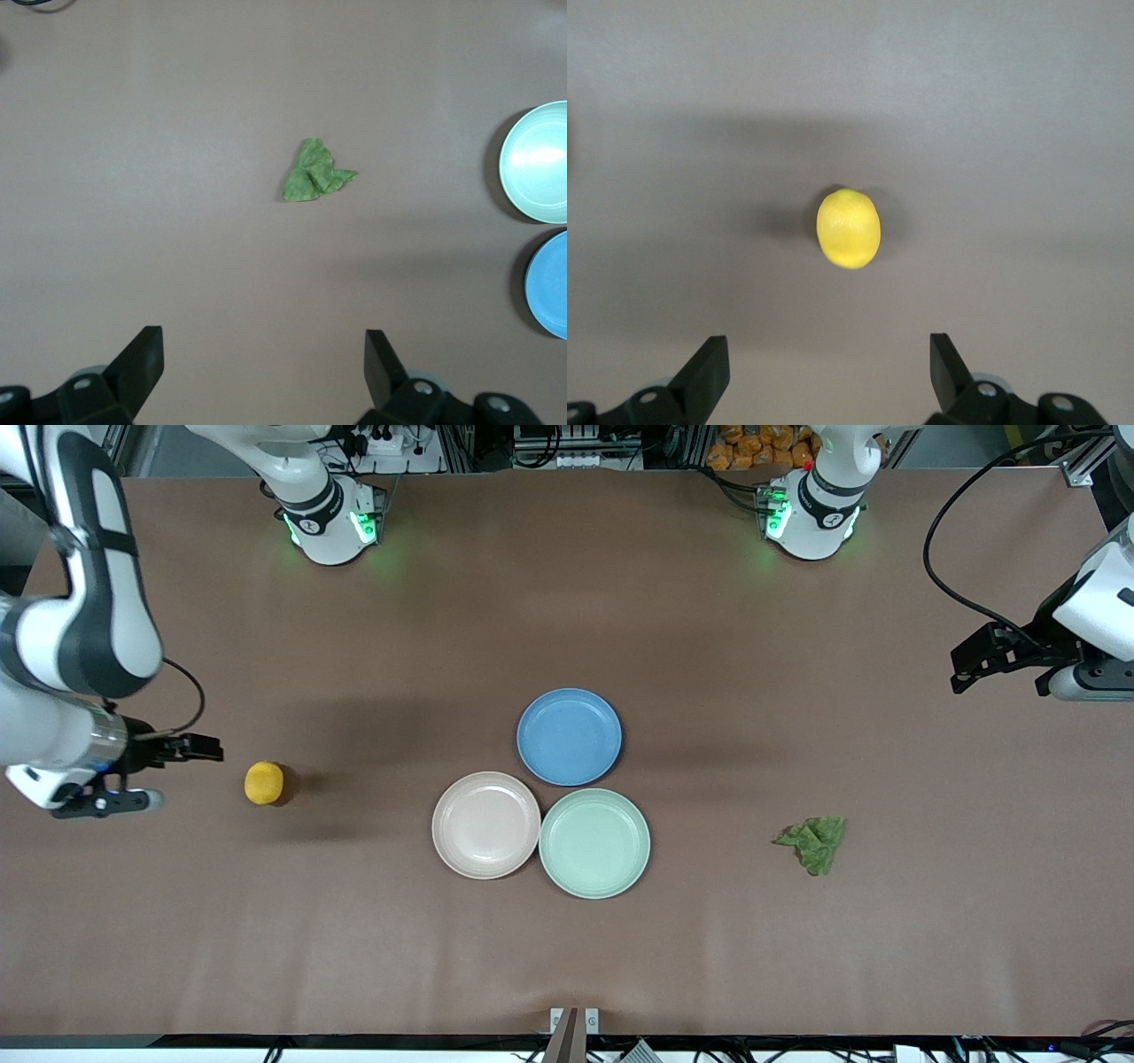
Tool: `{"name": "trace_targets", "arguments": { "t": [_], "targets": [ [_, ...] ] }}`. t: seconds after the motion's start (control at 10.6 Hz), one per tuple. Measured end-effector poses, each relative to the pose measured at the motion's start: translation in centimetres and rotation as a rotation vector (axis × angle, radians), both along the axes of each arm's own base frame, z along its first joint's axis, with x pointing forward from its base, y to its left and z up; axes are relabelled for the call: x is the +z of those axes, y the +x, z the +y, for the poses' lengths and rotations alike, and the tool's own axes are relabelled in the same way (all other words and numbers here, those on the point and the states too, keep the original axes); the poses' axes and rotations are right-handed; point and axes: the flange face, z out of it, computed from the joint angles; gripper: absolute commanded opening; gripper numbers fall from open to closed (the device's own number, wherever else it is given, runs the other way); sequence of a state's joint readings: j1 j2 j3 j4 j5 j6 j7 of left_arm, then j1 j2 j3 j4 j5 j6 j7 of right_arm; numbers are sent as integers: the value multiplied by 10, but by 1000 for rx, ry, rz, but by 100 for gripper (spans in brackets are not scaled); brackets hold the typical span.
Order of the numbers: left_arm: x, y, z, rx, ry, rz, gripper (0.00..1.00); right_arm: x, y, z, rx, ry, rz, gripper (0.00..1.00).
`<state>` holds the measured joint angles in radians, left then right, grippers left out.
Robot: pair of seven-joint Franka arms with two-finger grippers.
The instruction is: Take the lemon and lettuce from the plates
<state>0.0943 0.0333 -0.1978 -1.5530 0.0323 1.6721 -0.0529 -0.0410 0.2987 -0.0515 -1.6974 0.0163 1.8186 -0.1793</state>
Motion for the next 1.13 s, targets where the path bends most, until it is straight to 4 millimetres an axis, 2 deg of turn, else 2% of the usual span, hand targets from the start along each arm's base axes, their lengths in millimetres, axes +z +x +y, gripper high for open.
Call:
{"name": "trace_targets", "arguments": {
  "t": [0.38,0.66,0.85,1.13],
  "targets": [
    [6,-2,2,49,-4,-12,100,102,-15,11,-80,-12,-3,100],
    [3,-8,1,55,1,33,100,163,-27,12,-88,-13,-16,100],
    [3,-9,2,56,1,39,100,193,-42,13,-89,-11,-32,100],
    [3,-9,2,57,2,42,100,218,-60,16,-90,-10,-43,100]
  ]
}}
